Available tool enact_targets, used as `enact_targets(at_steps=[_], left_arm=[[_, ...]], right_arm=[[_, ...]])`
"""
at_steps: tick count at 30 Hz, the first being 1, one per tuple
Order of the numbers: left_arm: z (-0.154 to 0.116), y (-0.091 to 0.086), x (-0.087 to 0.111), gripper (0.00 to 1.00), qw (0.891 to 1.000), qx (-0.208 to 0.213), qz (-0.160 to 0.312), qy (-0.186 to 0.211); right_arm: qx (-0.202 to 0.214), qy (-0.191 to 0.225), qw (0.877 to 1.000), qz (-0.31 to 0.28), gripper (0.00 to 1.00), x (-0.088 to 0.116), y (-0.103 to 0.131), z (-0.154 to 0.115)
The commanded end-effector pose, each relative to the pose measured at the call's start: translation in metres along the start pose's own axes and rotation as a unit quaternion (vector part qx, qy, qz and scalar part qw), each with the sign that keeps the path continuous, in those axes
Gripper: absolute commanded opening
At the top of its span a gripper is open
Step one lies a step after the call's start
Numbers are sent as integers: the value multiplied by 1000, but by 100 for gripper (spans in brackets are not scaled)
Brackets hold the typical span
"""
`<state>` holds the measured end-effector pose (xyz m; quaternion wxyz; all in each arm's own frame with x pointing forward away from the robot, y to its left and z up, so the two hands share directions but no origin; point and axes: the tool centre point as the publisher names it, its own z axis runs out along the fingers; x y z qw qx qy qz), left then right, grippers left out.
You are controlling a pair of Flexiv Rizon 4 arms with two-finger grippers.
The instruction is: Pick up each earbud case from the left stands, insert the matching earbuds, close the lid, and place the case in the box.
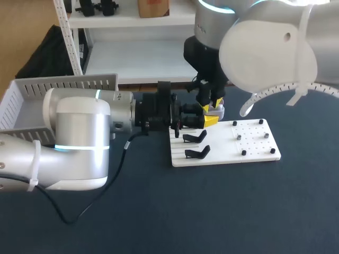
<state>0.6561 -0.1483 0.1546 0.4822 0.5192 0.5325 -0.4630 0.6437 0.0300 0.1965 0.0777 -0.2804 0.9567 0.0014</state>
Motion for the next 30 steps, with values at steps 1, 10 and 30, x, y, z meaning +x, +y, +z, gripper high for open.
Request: enact_targets(at_steps=[1, 10, 30], left_arm=[[0, 0, -1, 0, 1000, -1, 1, -2], [0, 0, -1, 0, 1000, -1, 1, -2], [0, 0, -1, 0, 1000, -1, 1, -2]], right_arm=[[-1, 2, 1000, -1, 25, 1, 0, 0], [3, 1, 1000, -4, 31, 2, 1, -3], [13, 5, 1000, -6, 35, 2, 2, -8]])
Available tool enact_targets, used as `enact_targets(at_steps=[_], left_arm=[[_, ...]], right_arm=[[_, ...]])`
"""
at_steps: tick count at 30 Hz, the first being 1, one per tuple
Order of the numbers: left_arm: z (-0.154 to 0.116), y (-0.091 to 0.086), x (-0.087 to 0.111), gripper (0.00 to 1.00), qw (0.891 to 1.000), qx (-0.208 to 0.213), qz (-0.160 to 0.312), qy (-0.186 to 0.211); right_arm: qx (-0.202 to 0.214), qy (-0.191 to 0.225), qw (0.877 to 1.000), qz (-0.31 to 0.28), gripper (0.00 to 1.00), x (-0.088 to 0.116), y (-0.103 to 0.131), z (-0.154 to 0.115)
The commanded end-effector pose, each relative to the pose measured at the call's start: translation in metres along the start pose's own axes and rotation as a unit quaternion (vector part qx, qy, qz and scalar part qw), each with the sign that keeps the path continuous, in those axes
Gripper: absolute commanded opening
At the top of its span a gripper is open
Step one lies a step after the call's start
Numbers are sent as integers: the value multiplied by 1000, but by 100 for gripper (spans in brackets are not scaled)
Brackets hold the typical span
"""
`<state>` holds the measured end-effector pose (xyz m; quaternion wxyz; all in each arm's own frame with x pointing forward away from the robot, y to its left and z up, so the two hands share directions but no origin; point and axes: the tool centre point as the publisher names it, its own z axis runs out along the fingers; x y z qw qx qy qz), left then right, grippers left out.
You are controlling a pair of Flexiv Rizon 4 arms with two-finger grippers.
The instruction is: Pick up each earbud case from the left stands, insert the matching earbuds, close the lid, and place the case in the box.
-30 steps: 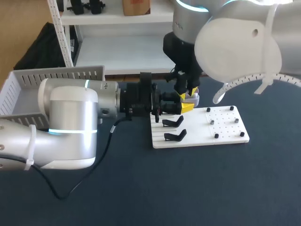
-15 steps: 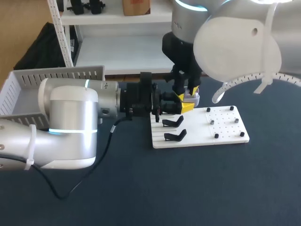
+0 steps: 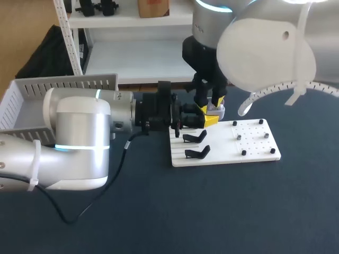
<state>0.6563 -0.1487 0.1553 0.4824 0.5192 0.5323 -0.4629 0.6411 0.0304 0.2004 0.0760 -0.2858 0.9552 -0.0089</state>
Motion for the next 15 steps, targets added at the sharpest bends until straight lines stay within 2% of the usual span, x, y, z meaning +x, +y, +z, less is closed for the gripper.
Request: enact_targets(at_steps=[1, 4, 8, 11, 15], left_arm=[[0, -1, 0, 0, 1000, -1, 1, -1], [0, -1, 0, 0, 1000, -1, 1, -1], [0, -1, 0, 0, 1000, -1, 1, -1], [0, -1, 0, 0, 1000, -1, 1, -1], [0, -1, 0, 0, 1000, -1, 1, -1]], right_arm=[[4, 0, 1000, 0, 36, 2, 0, -6], [9, -2, 1000, 1, 39, 3, -1, -11], [4, -27, 1000, 15, 36, 2, -3, -28], [3, -49, 998, 33, 35, -9, -9, -35], [6, -75, 995, 70, 38, -30, -23, -32]])
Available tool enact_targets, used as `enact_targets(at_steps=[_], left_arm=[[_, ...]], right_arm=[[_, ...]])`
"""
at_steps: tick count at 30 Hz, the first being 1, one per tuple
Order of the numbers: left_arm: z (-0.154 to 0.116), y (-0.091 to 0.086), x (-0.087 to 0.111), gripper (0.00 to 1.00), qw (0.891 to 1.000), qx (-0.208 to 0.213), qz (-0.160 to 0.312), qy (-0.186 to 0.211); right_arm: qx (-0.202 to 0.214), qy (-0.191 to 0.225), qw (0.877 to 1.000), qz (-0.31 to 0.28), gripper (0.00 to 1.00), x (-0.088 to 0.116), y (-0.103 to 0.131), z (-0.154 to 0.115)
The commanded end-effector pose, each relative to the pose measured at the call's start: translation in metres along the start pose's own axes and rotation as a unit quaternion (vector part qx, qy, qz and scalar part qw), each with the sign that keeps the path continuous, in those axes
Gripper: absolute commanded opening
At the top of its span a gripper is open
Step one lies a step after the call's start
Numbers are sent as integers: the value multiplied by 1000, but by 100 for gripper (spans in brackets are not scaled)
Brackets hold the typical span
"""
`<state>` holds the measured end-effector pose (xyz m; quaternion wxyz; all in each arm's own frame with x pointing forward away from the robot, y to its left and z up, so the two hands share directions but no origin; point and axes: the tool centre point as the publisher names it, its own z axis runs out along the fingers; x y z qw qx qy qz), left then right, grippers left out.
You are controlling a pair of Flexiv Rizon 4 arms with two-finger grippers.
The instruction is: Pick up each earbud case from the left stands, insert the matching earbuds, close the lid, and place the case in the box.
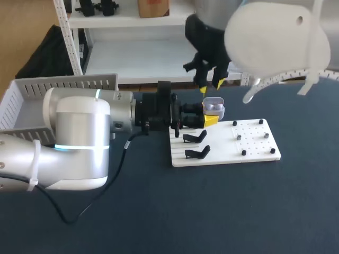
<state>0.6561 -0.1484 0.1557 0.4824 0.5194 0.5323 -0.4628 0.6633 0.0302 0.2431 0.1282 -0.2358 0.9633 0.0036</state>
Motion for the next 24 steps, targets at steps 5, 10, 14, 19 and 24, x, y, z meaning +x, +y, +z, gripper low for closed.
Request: enact_targets(at_steps=[5, 10, 14, 19, 24], left_arm=[[0, 0, 1, 0, 1000, -1, 1, -2], [0, 0, 1, 0, 1000, -1, 1, -2], [0, 0, 1, 0, 1000, -1, 1, -2], [0, 0, 1, 0, 1000, -1, 1, -2], [0, 0, 1, 0, 1000, -1, 1, -2]], right_arm=[[1, -42, 996, 74, 35, -29, -24, 21], [6, -17, 994, 108, 34, -35, -42, 49], [18, 4, 994, 109, 33, -28, -46, 64], [18, 17, 994, 109, 35, -12, -45, 68], [23, 18, 994, 108, 35, 0, -42, 61]])
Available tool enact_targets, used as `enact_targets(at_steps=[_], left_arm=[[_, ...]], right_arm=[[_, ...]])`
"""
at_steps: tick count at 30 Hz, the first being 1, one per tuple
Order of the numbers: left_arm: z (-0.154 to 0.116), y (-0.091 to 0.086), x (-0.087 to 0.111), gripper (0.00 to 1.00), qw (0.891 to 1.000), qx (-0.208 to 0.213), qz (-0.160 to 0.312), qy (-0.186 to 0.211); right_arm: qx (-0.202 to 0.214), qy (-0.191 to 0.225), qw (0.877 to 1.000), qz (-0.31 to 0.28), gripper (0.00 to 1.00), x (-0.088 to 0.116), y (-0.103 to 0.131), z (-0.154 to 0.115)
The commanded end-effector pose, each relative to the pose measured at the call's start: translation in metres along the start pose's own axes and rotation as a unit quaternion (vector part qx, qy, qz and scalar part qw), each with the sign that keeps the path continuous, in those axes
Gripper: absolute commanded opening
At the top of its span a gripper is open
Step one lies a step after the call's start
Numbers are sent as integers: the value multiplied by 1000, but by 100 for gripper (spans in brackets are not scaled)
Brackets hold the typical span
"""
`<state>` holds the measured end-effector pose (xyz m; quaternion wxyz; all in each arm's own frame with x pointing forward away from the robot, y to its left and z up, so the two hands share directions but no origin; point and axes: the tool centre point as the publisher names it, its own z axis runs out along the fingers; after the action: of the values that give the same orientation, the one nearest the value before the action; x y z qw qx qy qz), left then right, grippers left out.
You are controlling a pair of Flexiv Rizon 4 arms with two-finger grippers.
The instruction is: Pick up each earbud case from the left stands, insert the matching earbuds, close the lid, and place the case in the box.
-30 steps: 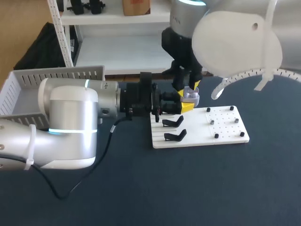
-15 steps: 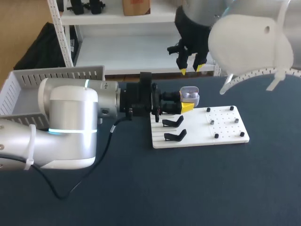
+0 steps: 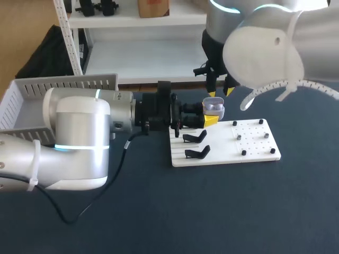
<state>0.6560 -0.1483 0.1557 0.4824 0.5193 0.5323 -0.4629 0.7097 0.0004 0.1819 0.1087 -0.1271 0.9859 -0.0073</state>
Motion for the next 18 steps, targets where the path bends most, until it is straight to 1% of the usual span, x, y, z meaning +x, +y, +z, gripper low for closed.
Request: enact_targets(at_steps=[1, 5, 11, 15, 18], left_arm=[[0, 0, 1, 0, 1000, -1, 1, -1], [0, 0, 1, 0, 1000, -1, 1, -1], [0, 0, 1, 0, 1000, -1, 1, -1], [0, 0, 1, 0, 1000, -1, 1, -1], [0, 0, 1, 0, 1000, -1, 1, -1]], right_arm=[[2, -6, 1000, -2, 35, 16, -1, -9], [3, -1, 1000, -2, 34, 27, -3, -12], [-1, -4, 1000, 5, 35, 36, -5, -22], [-6, -14, 1000, 8, 36, 38, -3, -28], [-17, -32, 999, 34, 37, 35, -9, -37]])
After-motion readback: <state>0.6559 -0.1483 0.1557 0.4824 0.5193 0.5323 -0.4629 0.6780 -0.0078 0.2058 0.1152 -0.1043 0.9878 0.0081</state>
